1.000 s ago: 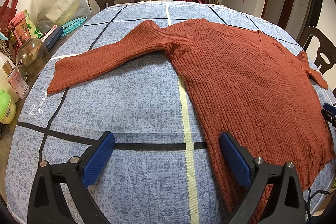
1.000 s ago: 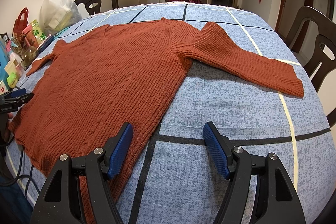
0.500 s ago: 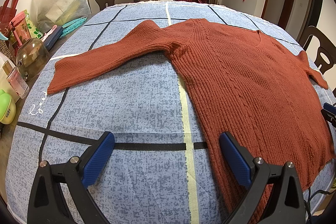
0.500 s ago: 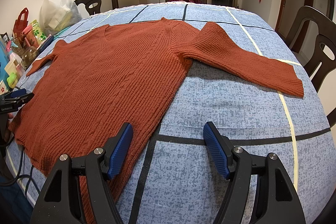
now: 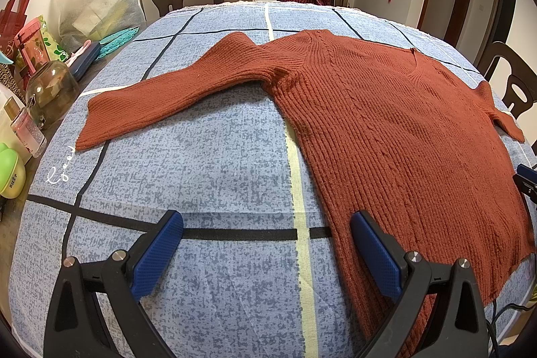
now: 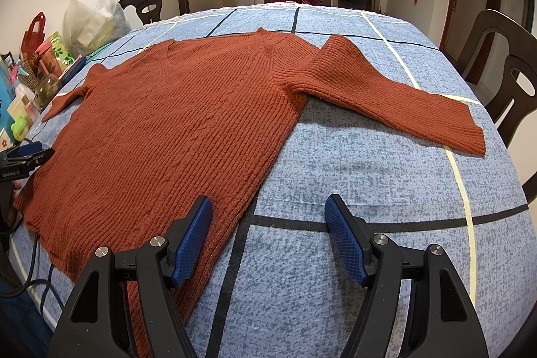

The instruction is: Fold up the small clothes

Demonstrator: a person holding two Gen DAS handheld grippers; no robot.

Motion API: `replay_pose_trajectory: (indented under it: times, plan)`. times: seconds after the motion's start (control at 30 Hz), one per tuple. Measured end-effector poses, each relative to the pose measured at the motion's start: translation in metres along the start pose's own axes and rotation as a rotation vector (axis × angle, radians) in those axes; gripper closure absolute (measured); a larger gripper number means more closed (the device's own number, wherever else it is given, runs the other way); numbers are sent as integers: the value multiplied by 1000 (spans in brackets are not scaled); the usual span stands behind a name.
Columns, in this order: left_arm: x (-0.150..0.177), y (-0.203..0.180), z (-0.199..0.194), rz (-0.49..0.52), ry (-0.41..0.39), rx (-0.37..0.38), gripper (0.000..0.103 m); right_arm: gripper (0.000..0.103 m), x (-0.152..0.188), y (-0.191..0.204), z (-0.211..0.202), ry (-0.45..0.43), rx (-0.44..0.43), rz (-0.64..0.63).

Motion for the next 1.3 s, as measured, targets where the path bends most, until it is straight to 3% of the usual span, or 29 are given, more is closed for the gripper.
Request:
replay_pose_trajectory:
  times: [1.3]
  plan:
    - [-1,4,-2,1,1,-1,2,33,-1,2,2,21,10,-11]
Point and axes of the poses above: each gripper's, at about its wrist camera, not at the fingertips, and z roughly the way its jaws point, y to its left, x to its underside, the point moved 3 cm from there along z, roughly the way its jaws point, and after that the axes turned 10 degrees about y, right-handed, at the moved point
